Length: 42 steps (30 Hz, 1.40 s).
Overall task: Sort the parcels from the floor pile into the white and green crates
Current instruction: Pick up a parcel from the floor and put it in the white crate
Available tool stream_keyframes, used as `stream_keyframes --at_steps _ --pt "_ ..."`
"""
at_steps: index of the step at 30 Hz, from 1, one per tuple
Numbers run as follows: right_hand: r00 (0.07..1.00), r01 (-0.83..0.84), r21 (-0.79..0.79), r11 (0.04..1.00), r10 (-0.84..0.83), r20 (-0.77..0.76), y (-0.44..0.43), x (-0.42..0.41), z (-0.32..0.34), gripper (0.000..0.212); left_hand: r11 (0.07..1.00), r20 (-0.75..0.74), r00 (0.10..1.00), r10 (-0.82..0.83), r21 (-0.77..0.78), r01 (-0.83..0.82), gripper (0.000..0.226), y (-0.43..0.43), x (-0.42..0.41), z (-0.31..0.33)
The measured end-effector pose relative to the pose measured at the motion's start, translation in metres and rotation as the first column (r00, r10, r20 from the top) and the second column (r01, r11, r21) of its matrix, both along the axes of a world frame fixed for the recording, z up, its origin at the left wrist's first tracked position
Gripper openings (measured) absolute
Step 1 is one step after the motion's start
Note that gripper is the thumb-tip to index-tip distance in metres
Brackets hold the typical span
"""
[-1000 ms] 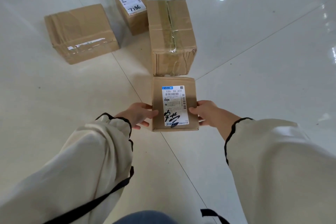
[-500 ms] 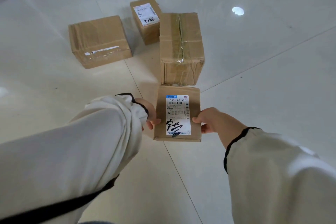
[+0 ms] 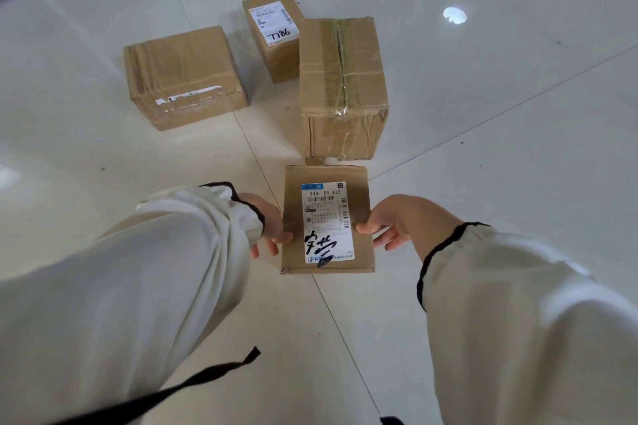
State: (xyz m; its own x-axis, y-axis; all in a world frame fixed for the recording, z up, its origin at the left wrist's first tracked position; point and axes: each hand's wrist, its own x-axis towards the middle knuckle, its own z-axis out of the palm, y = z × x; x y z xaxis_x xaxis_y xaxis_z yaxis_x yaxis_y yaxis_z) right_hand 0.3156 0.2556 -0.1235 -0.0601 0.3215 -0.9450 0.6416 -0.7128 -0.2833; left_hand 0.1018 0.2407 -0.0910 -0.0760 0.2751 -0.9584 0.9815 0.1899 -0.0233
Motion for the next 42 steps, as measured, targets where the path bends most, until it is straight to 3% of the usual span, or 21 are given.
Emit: stream_keyframes --at_steps 5,10,13,17,26,31,37,42 --pt "0.999 0.033 -0.036 0.999 -0.033 0.009 0.004 0.0 -0.005 0.047 0.996 0.092 0.992 0.082 0.023 -0.085 0.046 0.002 -0.006 -0.005" --pt "0.979 0.203 0.015 0.979 -0.203 0.026 -0.01 -0.014 0.013 0.053 0.903 0.219 0.881 0.419 -0.003 -0.429 0.046 -0.015 -0.013 -0.005" --pt "0.953 0.301 0.062 0.952 -0.302 0.012 -0.025 -0.022 0.053 0.042 0.864 0.249 0.835 0.49 -0.016 -0.503 0.046 -0.031 -0.014 0.037" --pt "0.971 0.238 0.162 0.958 -0.241 -0.005 -0.044 -0.02 0.152 0.035 0.855 0.266 0.821 0.506 -0.031 -0.517 0.044 -0.046 -0.018 0.134" --pt "0.967 0.18 0.271 0.946 -0.221 0.13 -0.099 0.013 0.471 0.03 0.925 0.315 0.879 0.358 0.011 -0.38 0.047 -0.075 0.01 0.443" --pt "0.882 0.416 0.297 0.86 -0.46 0.097 -0.158 0.052 0.623 0.025 0.987 0.385 0.914 0.125 0.044 -0.153 0.037 -0.08 0.048 0.593" --pt "0.646 0.662 0.453 0.597 -0.761 0.059 -0.252 0.108 0.737 0.014 0.992 0.485 0.867 -0.116 0.095 0.08 0.034 -0.093 0.136 0.694" --pt "0.368 0.761 0.573 0.304 -0.93 0.005 -0.381 0.136 0.805 0.01 0.907 0.558 0.721 -0.411 0.168 0.387 0.03 -0.162 0.225 0.763"
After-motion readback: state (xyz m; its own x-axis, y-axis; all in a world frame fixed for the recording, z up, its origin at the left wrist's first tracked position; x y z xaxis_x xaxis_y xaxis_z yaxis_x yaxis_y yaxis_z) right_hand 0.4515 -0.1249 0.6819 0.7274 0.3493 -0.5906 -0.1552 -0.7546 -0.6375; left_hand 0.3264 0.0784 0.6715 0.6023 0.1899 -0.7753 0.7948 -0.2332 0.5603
